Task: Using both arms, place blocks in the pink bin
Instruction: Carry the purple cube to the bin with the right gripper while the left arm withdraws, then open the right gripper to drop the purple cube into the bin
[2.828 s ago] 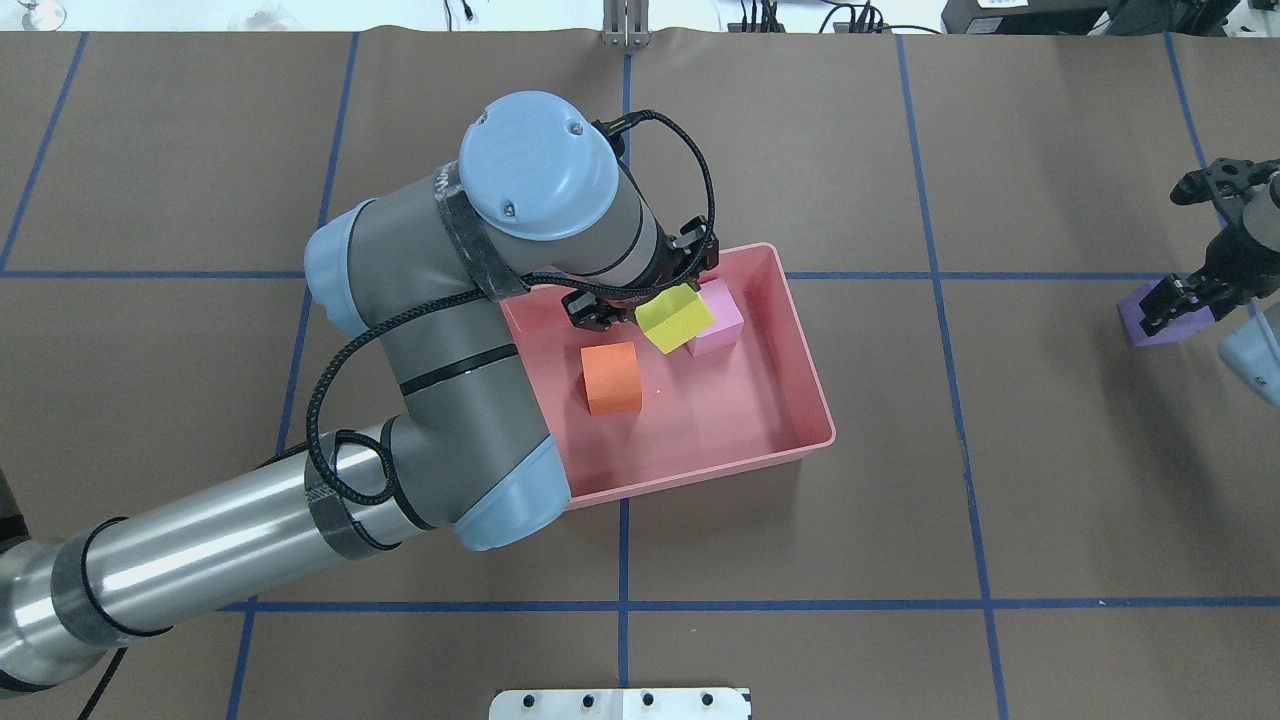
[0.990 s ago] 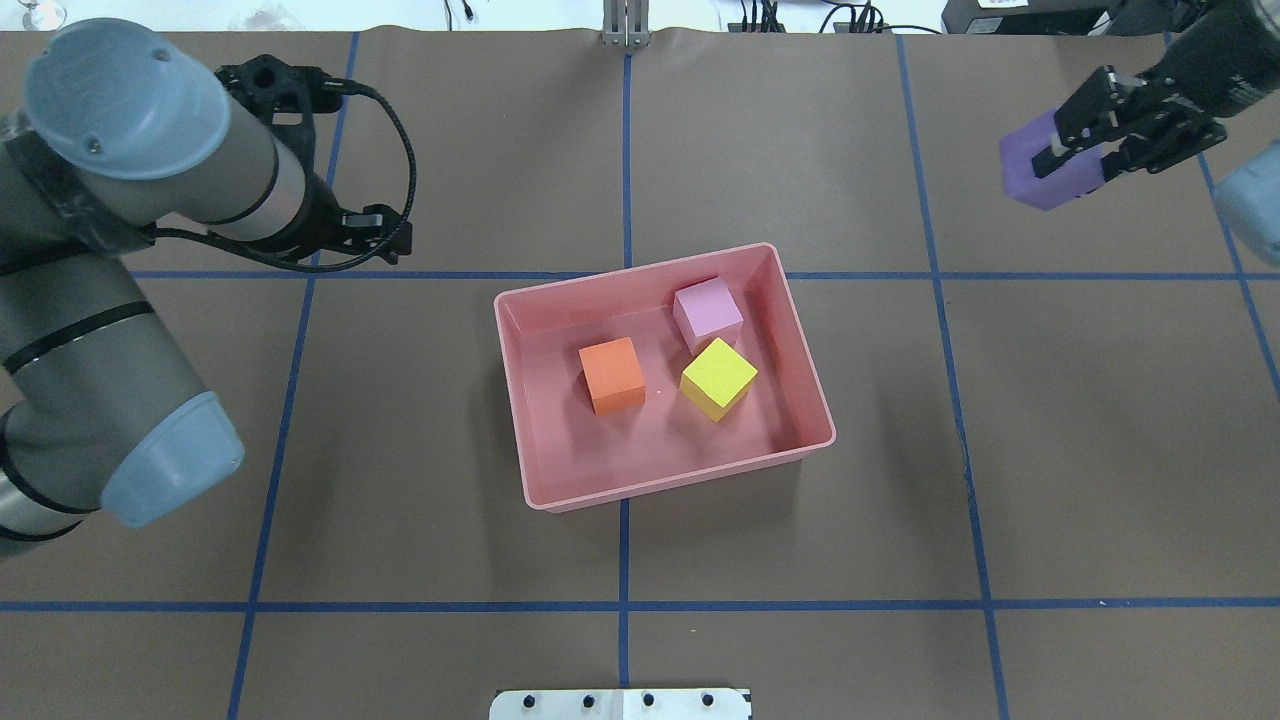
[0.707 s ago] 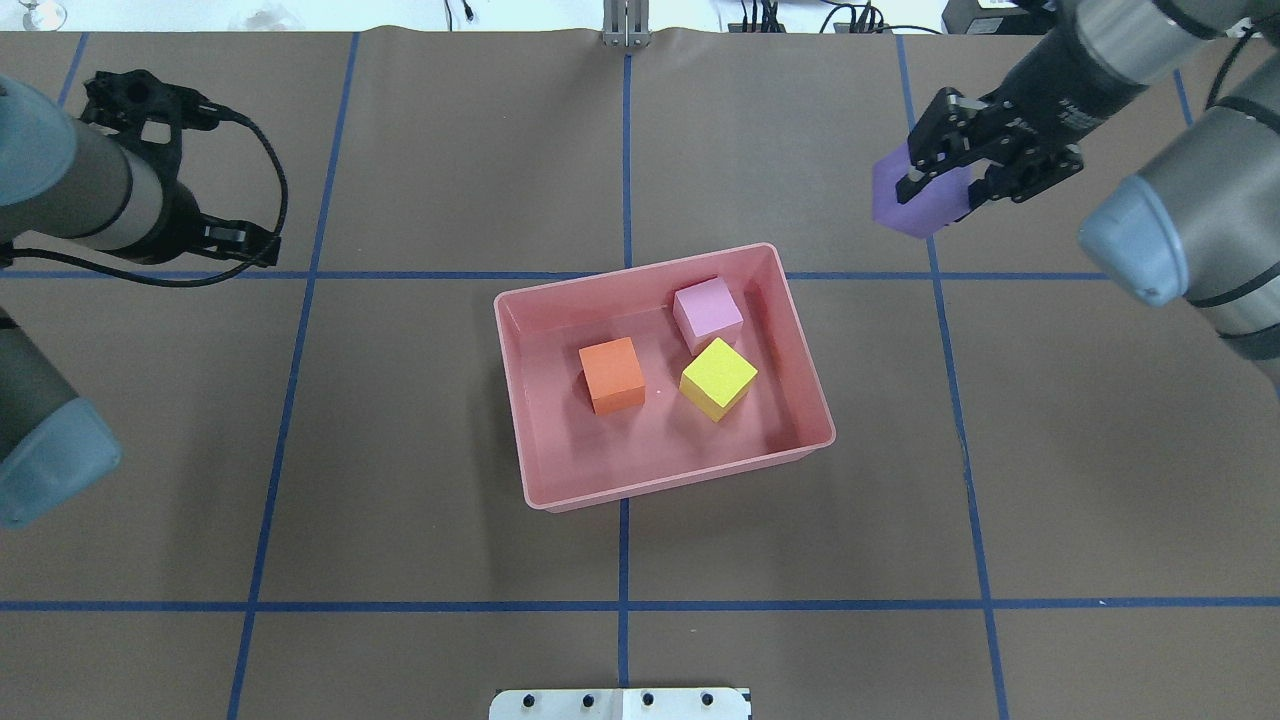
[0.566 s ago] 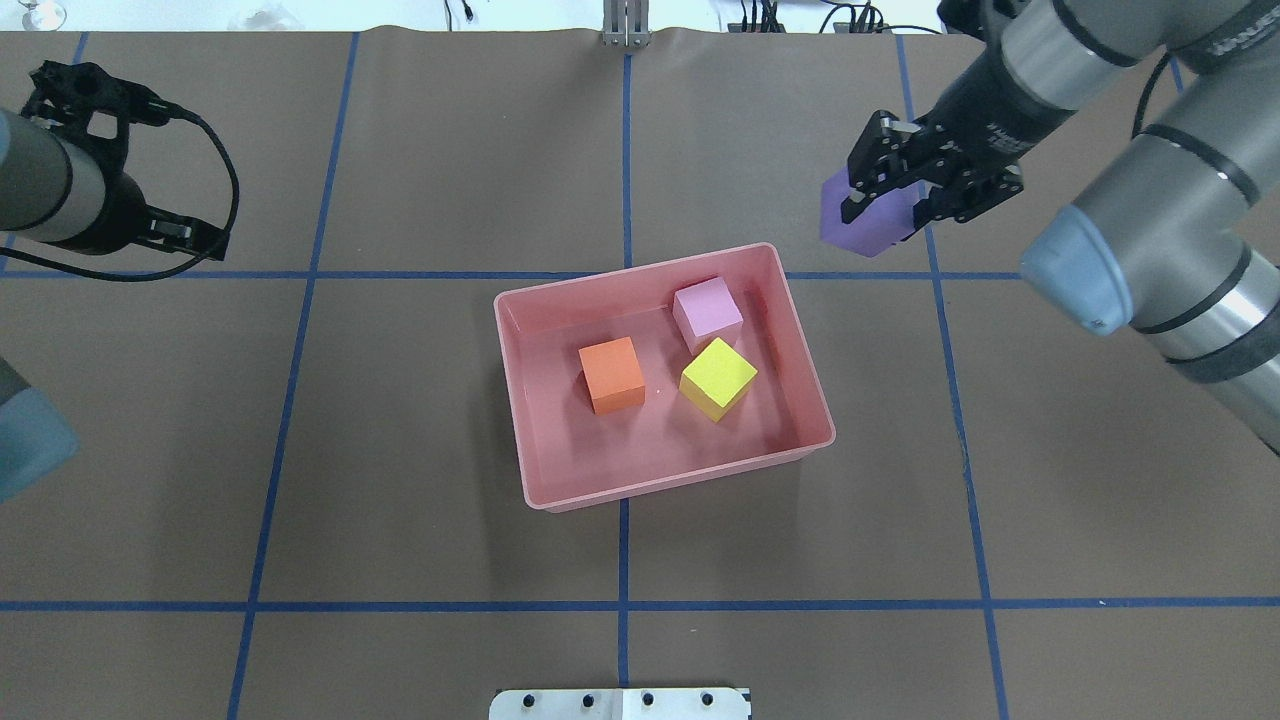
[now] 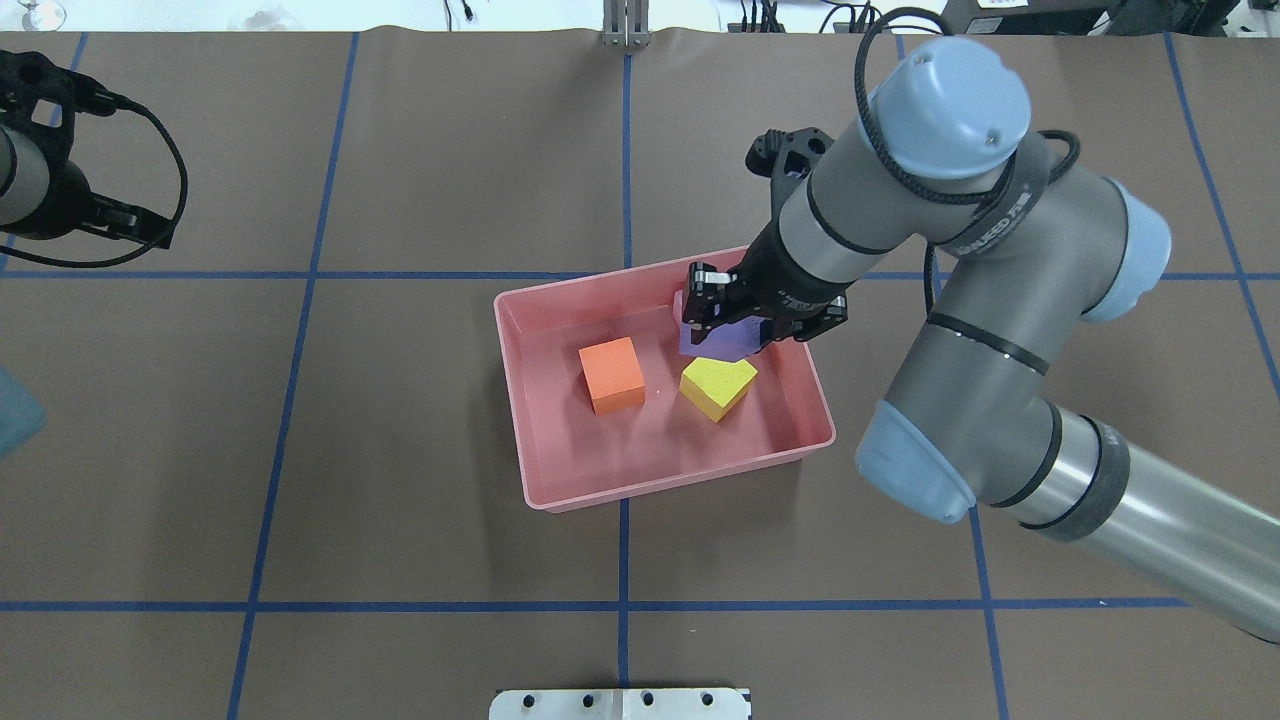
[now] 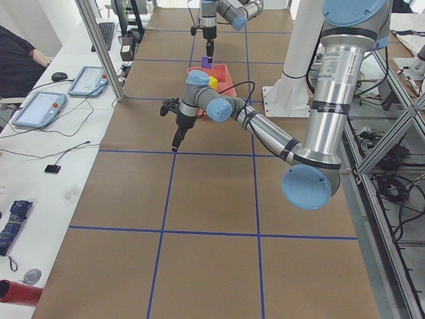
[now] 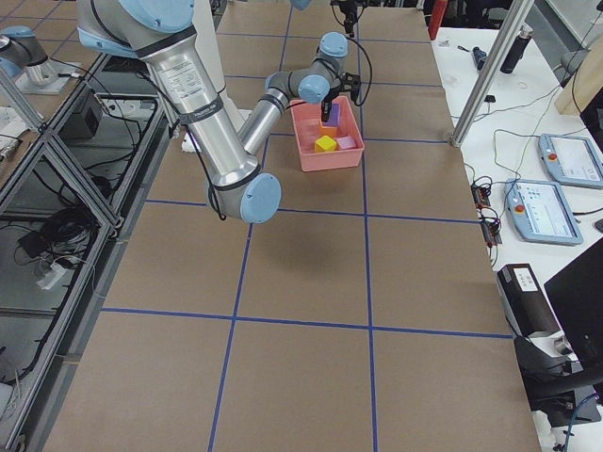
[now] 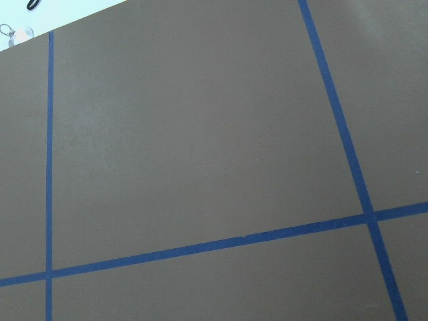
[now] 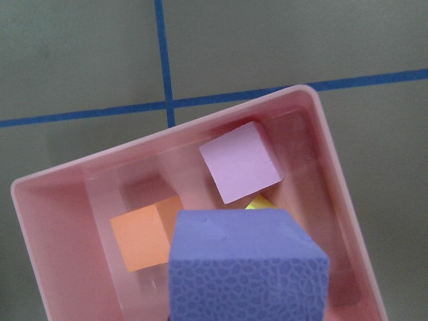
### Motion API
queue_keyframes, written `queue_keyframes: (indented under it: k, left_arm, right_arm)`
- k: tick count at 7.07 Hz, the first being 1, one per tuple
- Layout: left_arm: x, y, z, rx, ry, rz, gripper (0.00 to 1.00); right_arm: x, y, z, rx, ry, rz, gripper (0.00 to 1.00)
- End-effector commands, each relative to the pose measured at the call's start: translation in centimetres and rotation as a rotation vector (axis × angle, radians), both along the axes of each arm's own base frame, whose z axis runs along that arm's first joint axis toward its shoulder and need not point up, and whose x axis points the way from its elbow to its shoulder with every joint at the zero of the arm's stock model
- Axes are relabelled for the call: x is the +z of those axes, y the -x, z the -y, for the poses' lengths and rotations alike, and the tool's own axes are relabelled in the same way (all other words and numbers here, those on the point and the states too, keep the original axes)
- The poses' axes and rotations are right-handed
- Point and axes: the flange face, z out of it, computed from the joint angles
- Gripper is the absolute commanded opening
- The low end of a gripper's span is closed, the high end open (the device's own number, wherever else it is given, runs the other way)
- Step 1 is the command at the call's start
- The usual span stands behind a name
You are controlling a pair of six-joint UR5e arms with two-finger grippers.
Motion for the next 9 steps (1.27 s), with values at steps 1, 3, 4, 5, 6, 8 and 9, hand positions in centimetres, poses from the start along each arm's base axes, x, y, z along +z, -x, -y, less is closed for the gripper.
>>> queue_keyframes:
  k: [1,3,4,5,6,8,9]
  left_arm:
    - [-0.4,0.0,0.3,0.005,-0.013,0.000,1.00]
    - [1.4,0.5,-0.2,0.002,0.026,0.022,1.00]
    - [2.5,0.6,-0.4,0.004,0.045,0.035,1.00]
    - [2.4,0.7,-0.5,0.003,0.043,0.032,1.00]
    - [2.5,0.7,-0.5,0.003,0.047,0.035,1.00]
    - [3.1,0.6,-0.3,0.003,0.057,0.042,1.00]
    - [4.1,0.8,-0.8,0.005,0.071,0.051,1.00]
  right_arm:
    - [-0.5,3.1,-2.9,-0.001,-0.018,0.010,0.00]
    - [-1.4,4.1,-3.6,-0.003,-0.027,0.018,0.19]
    - [-2.2,4.0,-3.7,-0.002,-0.031,0.031,0.99]
    - [-2.9,3.8,-4.0,-0.010,-0.063,0.090,1.00]
    - [-1.8,3.8,-4.8,-0.027,-0.109,0.171,1.00]
    - [1.7,0.3,-2.3,0.043,-0.157,0.230,1.00]
    - [5.4,-2.2,-0.2,0.077,-0.134,0.176,1.00]
